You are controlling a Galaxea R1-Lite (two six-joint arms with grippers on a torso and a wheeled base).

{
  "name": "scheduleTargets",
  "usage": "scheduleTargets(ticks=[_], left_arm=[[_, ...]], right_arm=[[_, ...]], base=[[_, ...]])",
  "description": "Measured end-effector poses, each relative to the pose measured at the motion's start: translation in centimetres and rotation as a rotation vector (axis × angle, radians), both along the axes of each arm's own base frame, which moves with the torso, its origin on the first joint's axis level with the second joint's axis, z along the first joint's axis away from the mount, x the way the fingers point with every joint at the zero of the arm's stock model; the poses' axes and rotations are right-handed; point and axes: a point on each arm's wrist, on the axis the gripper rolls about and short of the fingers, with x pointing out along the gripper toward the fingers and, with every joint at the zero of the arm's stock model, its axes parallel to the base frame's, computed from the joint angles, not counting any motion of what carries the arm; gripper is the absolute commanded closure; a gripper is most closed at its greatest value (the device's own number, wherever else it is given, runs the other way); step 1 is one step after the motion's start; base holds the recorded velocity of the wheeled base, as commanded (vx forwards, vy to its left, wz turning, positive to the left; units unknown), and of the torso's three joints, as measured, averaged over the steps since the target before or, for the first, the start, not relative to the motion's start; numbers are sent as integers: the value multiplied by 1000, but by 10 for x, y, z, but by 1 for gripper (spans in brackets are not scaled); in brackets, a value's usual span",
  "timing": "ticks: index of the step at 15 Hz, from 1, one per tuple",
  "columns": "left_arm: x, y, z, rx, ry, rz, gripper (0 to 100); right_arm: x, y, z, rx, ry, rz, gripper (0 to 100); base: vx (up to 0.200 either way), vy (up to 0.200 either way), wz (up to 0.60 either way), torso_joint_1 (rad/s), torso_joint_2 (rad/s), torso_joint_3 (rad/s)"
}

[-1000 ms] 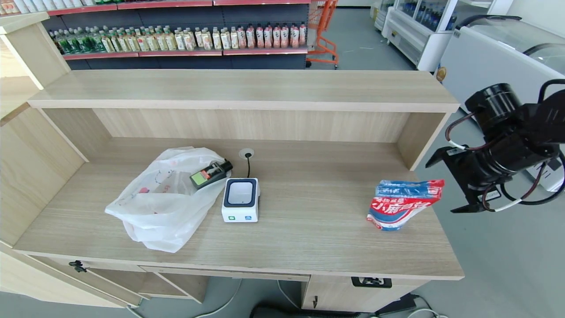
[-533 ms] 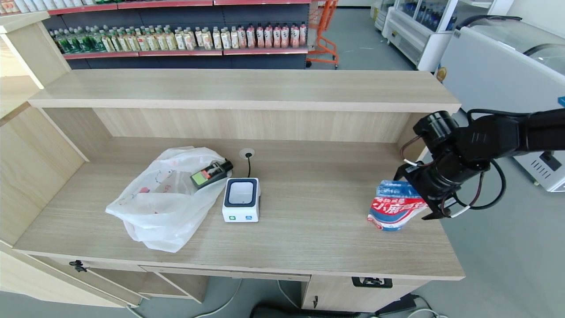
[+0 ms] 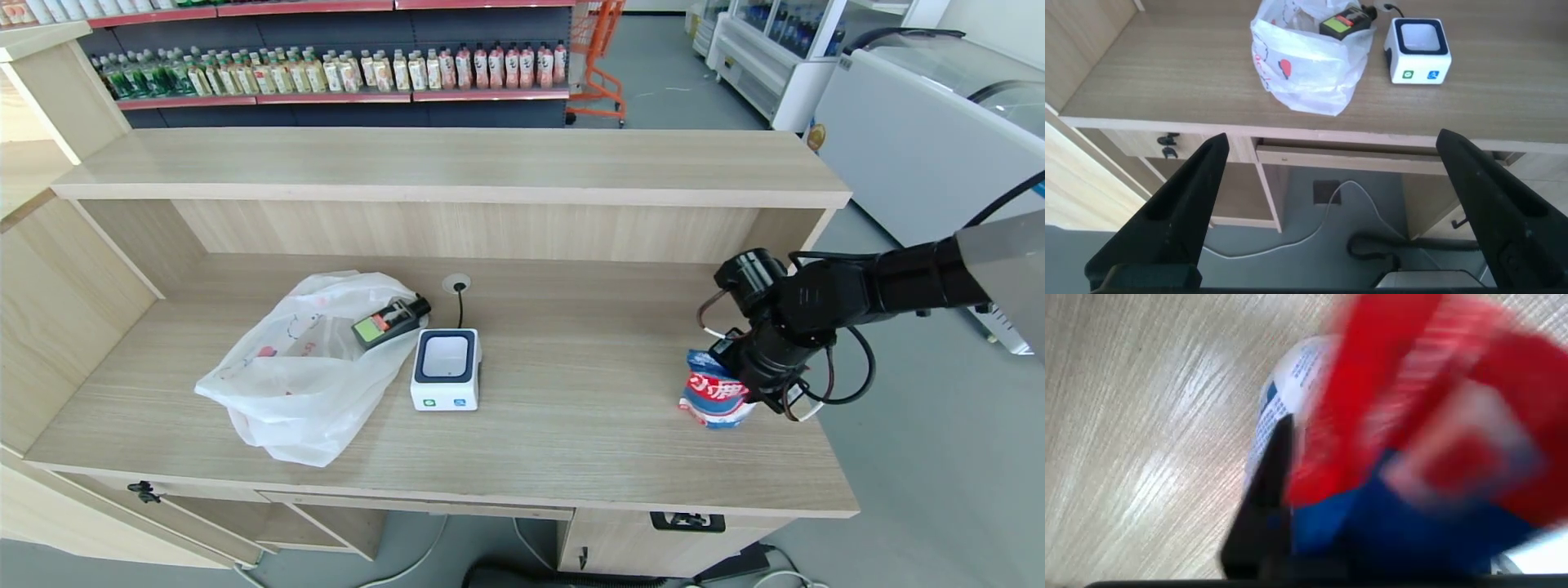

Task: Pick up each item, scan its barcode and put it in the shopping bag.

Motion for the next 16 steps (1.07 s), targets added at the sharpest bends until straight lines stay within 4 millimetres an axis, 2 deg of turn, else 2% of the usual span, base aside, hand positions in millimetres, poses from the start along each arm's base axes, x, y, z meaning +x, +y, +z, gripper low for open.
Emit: scheduleTargets(ticks=[4,6,8,10,12,14,16], left_arm=[[0,0,0,0,0,0,0],[0,0,0,0,0,0,0],[0,0,0,0,0,0,0],[0,0,0,0,0,0,0],[0,0,0,0,0,0,0],[0,0,0,0,0,0,0],[0,0,0,0,0,-1,0]], right_arm=[[-2,-2,7,-80,-9,77,100],[-7,-4,26,-61,-63,119,100],[-22,-7,52,-17,-103,252,100],[-45,-18,80,87,-159,488,100],[-72,-35,106,282,-300,871,100],[-99,-59,120,218,-523,1236,100],[-120,-69,116,114,-647,1423,100]], base=[[0,0,0,0,0,0],[0,0,0,0,0,0],[0,0,0,0,0,0],[0,0,600,2,2,5],[0,0,0,0,0,0],[0,0,0,0,0,0],[0,0,0,0,0,0]])
